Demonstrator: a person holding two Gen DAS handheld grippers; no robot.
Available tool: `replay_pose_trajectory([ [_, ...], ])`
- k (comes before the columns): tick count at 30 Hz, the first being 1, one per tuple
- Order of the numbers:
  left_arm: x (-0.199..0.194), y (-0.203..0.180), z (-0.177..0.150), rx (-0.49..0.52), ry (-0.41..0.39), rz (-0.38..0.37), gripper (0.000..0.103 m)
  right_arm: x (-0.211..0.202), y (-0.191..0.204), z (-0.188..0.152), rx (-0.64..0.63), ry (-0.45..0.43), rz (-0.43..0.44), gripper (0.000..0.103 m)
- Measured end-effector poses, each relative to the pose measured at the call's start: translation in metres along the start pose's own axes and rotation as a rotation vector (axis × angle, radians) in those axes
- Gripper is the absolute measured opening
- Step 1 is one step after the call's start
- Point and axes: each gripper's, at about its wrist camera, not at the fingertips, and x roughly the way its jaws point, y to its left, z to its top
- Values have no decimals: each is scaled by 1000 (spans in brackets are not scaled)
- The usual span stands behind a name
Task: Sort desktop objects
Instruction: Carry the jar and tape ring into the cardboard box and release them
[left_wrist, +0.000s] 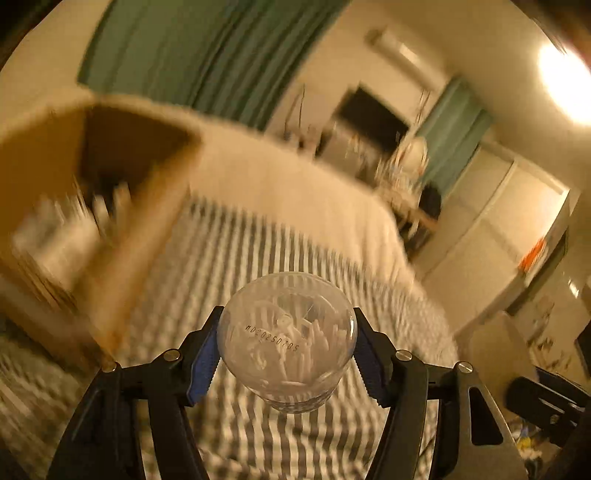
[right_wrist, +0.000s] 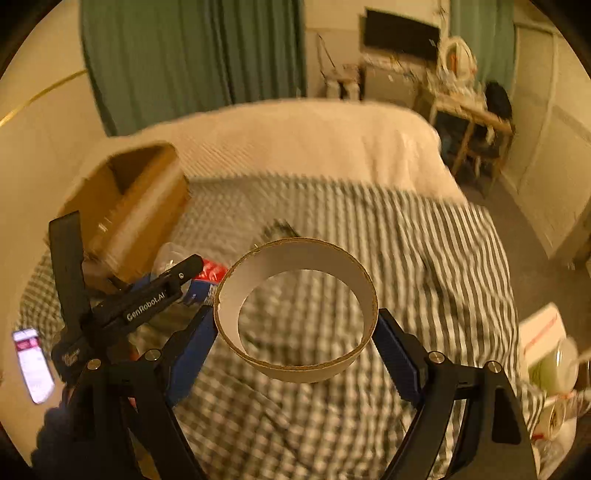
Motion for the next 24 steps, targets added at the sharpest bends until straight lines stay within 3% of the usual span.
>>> replay_pose_trajectory([
  [7,-63,63,70,-117,-224,35,66,-14,71,58,-85,-114,93,84],
  [11,-87,99,95,-157,-321,149,66,9,129,101,-144,-128,204,84],
  [14,-81,119,99,-147,-312,291,66,36,174,116,-214,-104,256,84],
  [19,-60,137,101,-133,-250,403,66,84,217,137,-250,-44,329,85],
  [21,-53,139,102,-113,-224,426,71,94,226,143,-284,-36,318,86],
  [24,-57,128,96,-87,-217,470,84,92,226,147,-305,-88,227,94],
])
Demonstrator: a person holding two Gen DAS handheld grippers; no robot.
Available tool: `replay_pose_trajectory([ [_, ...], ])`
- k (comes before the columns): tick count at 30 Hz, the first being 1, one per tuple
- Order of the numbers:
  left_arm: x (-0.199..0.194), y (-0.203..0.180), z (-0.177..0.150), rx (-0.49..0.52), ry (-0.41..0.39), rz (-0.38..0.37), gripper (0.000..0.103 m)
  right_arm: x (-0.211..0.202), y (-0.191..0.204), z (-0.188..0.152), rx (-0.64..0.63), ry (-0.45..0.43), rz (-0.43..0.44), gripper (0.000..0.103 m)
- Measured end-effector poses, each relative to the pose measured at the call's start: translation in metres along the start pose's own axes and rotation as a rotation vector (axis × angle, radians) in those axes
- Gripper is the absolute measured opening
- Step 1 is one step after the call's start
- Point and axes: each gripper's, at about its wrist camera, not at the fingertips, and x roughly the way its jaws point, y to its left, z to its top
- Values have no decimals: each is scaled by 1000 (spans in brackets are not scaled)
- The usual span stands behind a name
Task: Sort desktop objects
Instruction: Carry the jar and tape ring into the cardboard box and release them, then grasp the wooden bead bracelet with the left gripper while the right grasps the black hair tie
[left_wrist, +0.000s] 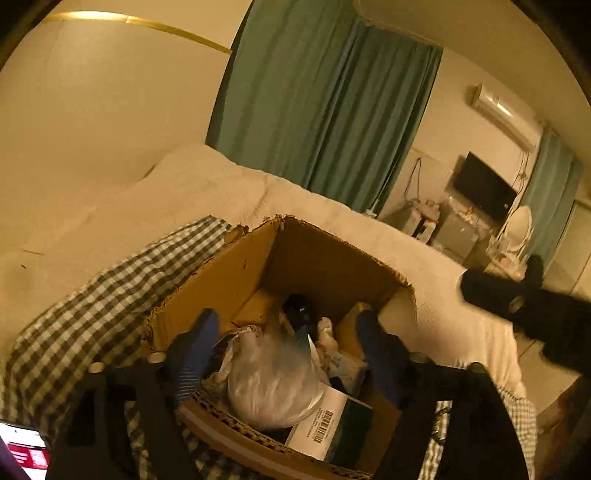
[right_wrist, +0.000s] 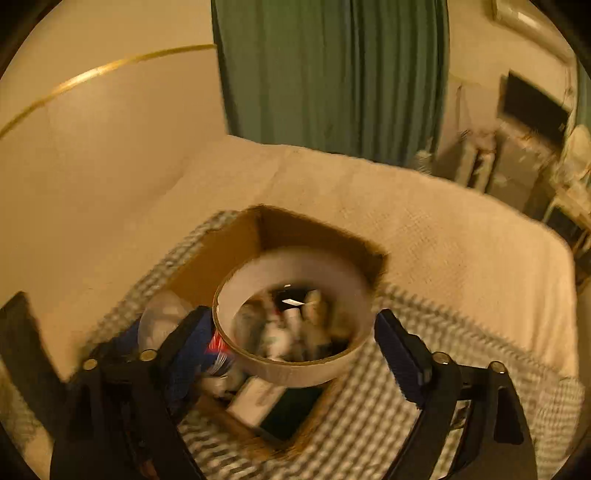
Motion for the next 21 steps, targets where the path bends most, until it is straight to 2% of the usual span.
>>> replay_pose_trajectory([
  [4,-24,-16,1,33,-39,48,92,-27,-26,-6,61,-49,10,97],
  [7,-40,-36,0,63,-58,-28,94,-56,-51,-19,92,-90,-28,97],
  [10,-49,-75,-13,154,-49,-84,99,-87,-89,-41,126,-105,-116,97],
  [13,-46,-121,-42,236,7,-161,99,-114,-131,-70,174,-115,-212,97],
  [15,-36,-147,-68,271,68,-212,99,-122,-160,-97,210,-91,-254,97],
  [18,-13,-179,-110,308,154,-237,99,-118,-184,-132,252,-57,-266,97],
  [19,-5,-186,-123,324,178,-239,99,-118,-184,-132,252,-57,-266,97],
  [21,11,-199,-149,358,215,-232,99,-103,-208,-169,302,-20,-251,91],
])
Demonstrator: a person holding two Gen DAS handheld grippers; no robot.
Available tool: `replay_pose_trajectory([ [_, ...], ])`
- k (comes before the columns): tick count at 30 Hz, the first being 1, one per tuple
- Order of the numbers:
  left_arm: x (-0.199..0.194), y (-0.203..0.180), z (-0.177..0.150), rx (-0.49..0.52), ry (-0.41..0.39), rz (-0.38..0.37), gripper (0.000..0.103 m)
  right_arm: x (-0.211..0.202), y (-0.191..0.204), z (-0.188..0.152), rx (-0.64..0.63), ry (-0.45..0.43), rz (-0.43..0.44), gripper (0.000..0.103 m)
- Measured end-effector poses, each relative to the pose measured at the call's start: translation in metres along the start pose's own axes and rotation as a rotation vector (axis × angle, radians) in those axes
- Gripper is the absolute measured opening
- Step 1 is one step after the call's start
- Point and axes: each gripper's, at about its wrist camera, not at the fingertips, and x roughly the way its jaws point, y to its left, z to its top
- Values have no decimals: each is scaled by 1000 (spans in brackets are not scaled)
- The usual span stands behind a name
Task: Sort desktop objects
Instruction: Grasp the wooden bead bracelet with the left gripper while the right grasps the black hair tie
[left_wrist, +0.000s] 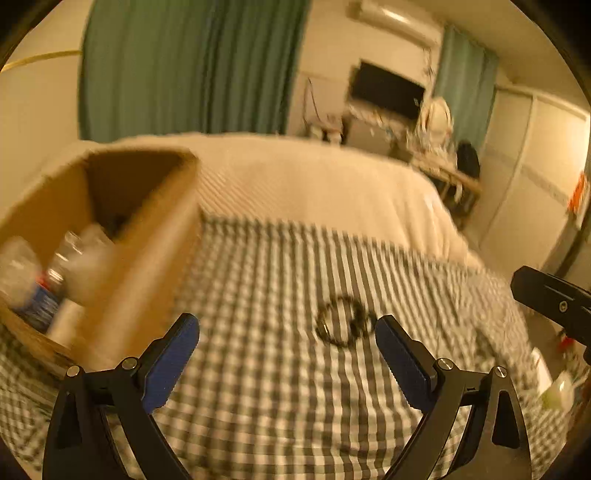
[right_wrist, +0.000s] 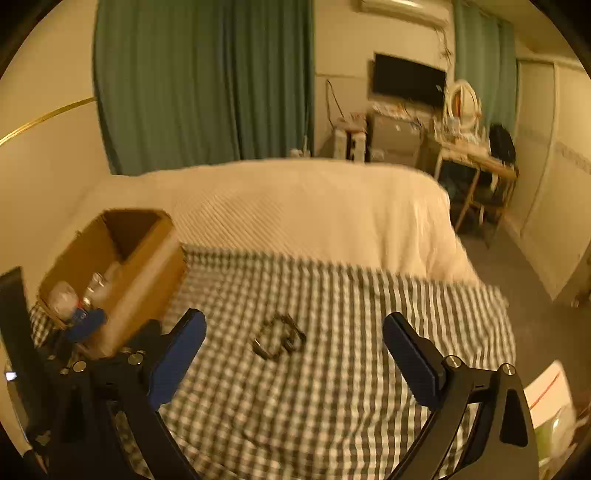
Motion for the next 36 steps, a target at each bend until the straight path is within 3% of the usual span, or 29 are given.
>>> replay_pose_trajectory([
  [7,74,-20,-25,50,94,21,99,73,-44,-41,90,119,66,59],
  [12,119,-26,-20,122,125,42,99,140,-60,-62,133,178,133,52],
  [15,144,-20,-18,89,170,54,99,167,-63,-61,156,178,167,52],
  [17,152,-16,-16,51,159,51,99,181,-61,-58,161,179,182,52],
  [20,165,-20,-16,97,180,76,99,201,-61,-55,174,191,189,51],
  [22,165,-23,-19,126,181,67,92,209,-59,-55,160,202,183,47],
  [23,163,-23,-20,136,181,44,77,212,-55,-56,145,212,173,43],
  [24,160,-23,-21,141,173,29,53,214,-54,-58,128,221,161,39],
  [25,156,-22,-20,141,166,17,39,214,-53,-59,129,220,172,29],
  [26,154,-21,-21,144,175,-12,19,214,-52,-61,128,231,185,11],
  [27,153,-21,-21,146,179,-23,14,214,-49,-62,119,244,193,5],
  [29,147,-16,-24,136,188,-69,13,207,-43,-65,73,249,172,3],
  [32,134,-6,-26,90,216,-146,13,195,-42,-67,49,253,146,2],
  [36,112,0,-28,40,219,-178,12,155,-58,-68,45,249,90,3],
])
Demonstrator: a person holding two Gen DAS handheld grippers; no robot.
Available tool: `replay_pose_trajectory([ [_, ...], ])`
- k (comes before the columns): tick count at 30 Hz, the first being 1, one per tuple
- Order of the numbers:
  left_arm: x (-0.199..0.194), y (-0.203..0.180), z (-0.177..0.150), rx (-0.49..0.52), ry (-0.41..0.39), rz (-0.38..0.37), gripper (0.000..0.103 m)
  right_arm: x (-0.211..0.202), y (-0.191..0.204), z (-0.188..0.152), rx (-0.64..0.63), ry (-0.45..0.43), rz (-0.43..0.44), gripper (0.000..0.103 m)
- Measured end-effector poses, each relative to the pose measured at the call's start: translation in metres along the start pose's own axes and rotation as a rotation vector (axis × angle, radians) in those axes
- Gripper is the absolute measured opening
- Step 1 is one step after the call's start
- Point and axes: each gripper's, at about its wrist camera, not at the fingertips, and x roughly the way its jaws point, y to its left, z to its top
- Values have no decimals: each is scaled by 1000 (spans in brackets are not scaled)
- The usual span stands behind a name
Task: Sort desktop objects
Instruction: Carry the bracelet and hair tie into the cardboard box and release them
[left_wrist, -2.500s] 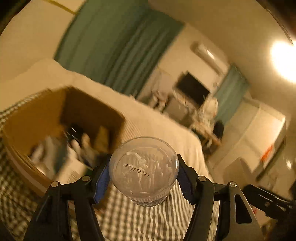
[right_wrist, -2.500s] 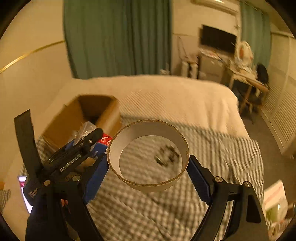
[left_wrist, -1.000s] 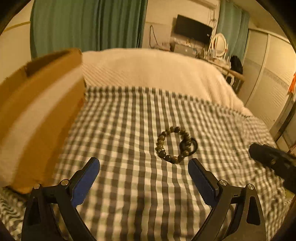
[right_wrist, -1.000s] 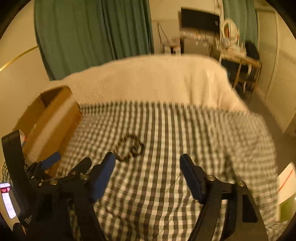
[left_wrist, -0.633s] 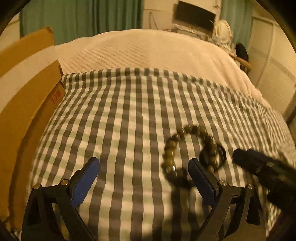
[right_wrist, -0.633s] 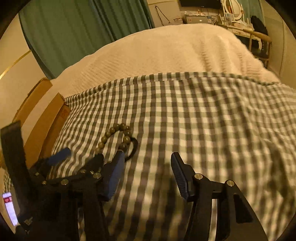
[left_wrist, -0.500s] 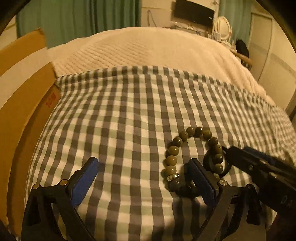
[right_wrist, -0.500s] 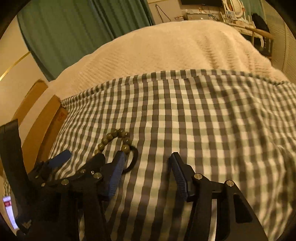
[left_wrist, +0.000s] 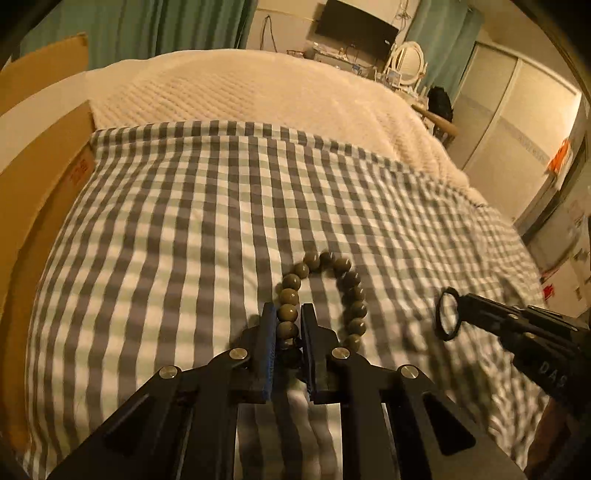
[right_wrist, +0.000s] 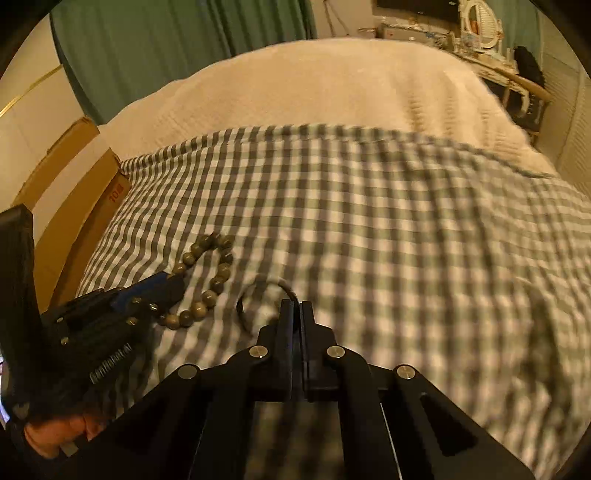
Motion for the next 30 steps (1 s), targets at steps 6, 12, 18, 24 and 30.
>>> replay_pose_trajectory([
  [6,-52,-15,5,12,-72,-26,11,-56,-3,-3,-23,-37,-44,3],
  [12,-135,-10,29,-17,-232,-73,11,-143,39,13,-118,-145,-53,3],
  [18,-221,31,48,-125,-413,-81,11,-199,110,37,-204,-238,11,3],
  [24,-274,100,58,-177,-498,155,11,-206,190,69,-272,-257,158,3],
  [30,-255,179,58,-273,-458,267,11,-162,268,95,-345,-202,255,3],
])
